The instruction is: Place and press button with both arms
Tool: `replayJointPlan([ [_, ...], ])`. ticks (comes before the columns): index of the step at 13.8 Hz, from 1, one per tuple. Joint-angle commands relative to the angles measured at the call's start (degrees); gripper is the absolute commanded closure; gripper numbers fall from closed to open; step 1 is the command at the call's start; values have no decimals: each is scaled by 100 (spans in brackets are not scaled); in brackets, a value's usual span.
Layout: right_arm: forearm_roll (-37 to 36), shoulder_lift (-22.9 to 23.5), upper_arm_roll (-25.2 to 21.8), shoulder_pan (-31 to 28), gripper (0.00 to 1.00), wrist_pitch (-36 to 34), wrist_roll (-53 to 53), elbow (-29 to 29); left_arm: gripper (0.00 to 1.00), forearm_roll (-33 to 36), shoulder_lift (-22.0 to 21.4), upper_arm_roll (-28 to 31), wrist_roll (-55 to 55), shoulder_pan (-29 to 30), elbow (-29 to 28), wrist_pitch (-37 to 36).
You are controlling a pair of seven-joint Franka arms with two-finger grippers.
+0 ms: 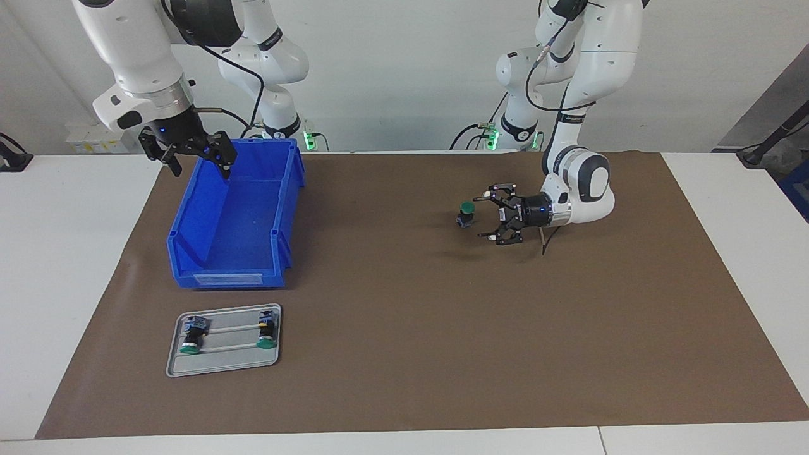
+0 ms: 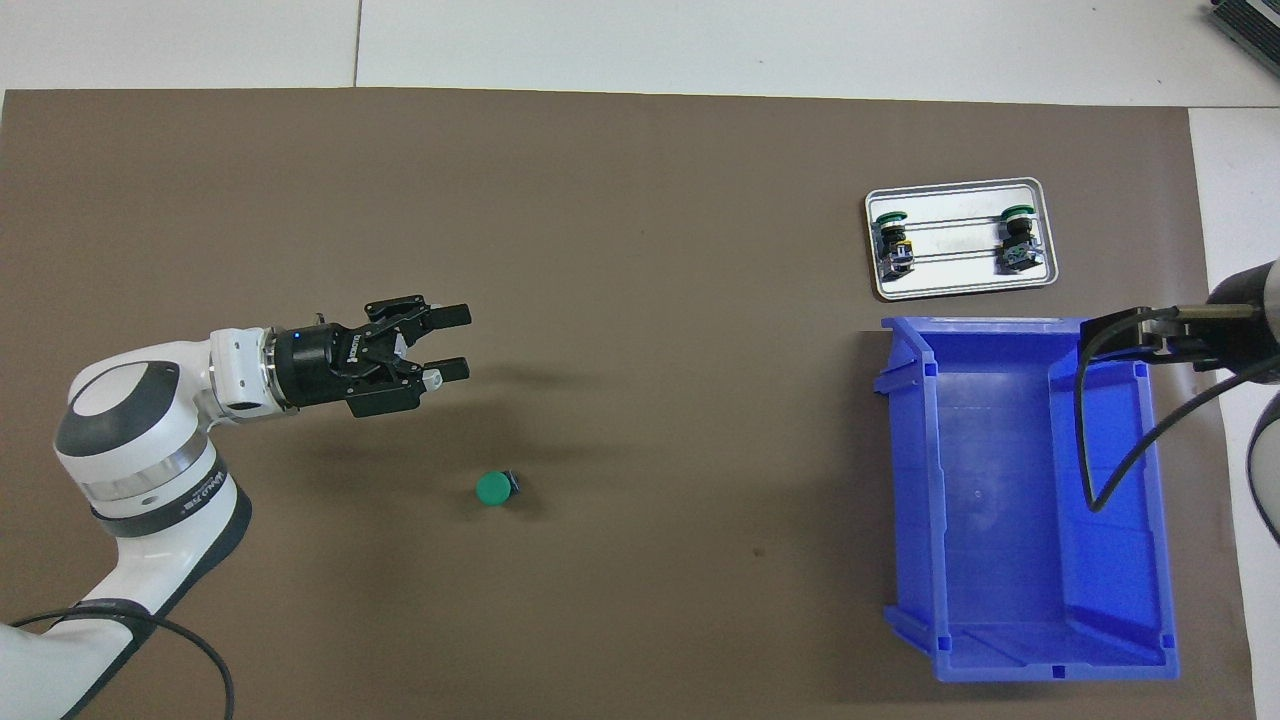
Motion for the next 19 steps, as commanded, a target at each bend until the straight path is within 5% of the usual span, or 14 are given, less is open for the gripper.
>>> replayJointPlan([
  [1, 77, -166, 14, -11, 0, 140, 53, -193, 12, 1746, -581, -2, -2198, -381, 600, 908],
  [4, 77, -166, 14, -19, 0, 132, 53, -193, 12, 3999, -529, -28, -5020, -829, 1735, 849],
  [6, 77, -166, 14, -11, 0, 140, 53, -193, 15, 5396, -564, -28, -6340, -1338, 1878, 849],
  [9, 77, -166, 14, -11, 0, 140, 53, -193, 43, 7709, -608, -28, -8651, -2384, 1738, 875],
  [13, 77, -174, 22, 16, 0, 97, 44, -193, 97, 7926, -1177, -28, -9783, -2659, 661, 752],
  [19, 77, -174, 22, 16, 0, 105, 44, -193, 100, 7934, -1452, -28, -10143, -2562, 33, 935],
])
